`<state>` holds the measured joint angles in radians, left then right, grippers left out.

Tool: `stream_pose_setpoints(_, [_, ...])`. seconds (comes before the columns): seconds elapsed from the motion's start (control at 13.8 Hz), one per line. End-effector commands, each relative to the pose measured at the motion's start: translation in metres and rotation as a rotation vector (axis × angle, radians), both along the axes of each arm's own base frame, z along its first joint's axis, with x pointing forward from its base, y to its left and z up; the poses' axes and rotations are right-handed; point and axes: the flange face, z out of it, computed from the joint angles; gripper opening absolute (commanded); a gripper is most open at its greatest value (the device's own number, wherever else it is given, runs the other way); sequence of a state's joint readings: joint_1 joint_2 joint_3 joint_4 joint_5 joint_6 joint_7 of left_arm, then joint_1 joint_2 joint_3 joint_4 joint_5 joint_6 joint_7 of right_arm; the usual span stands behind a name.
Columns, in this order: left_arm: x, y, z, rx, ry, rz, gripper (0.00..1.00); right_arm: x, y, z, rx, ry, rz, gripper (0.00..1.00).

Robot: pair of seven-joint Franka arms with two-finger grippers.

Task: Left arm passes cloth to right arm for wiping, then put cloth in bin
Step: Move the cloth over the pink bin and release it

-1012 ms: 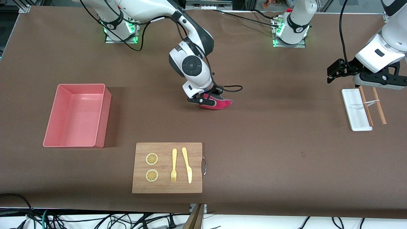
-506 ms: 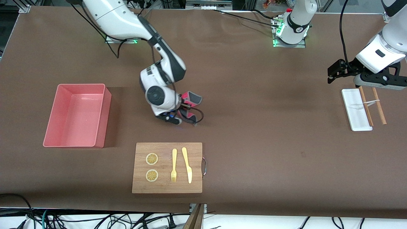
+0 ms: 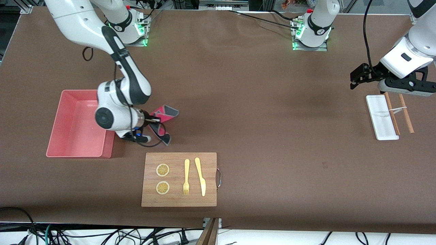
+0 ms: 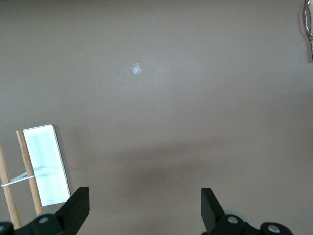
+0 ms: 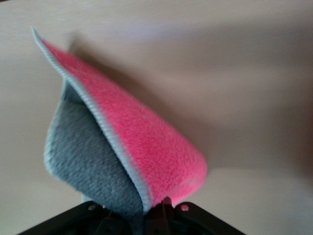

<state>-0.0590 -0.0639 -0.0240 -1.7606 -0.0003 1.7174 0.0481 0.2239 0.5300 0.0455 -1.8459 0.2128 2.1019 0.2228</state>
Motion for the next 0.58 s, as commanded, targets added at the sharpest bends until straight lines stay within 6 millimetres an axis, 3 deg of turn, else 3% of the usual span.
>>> stream_pose_setpoints(0.0, [0.000, 0.000, 0.003, -0.007, -0.003, 0.009, 1.00, -0.019, -0.040, 0.016, -0.049, -0.010, 0.086, 0.00])
stream_pose_setpoints(0.22, [0.000, 0.000, 0.003, -0.007, -0.003, 0.009, 1.00, -0.018, -0.071, 0.059, -0.074, -0.013, 0.144, 0.00])
stream_pose_setpoints(0.36, [0.000, 0.000, 0.003, -0.007, -0.003, 0.009, 1.00, -0.022, -0.082, 0.106, -0.089, -0.018, 0.158, 0.00])
stream_pose_setpoints(0.51, [0.000, 0.000, 0.003, -0.007, -0.003, 0.009, 1.00, -0.026, -0.106, 0.154, -0.088, -0.026, 0.185, 0.00])
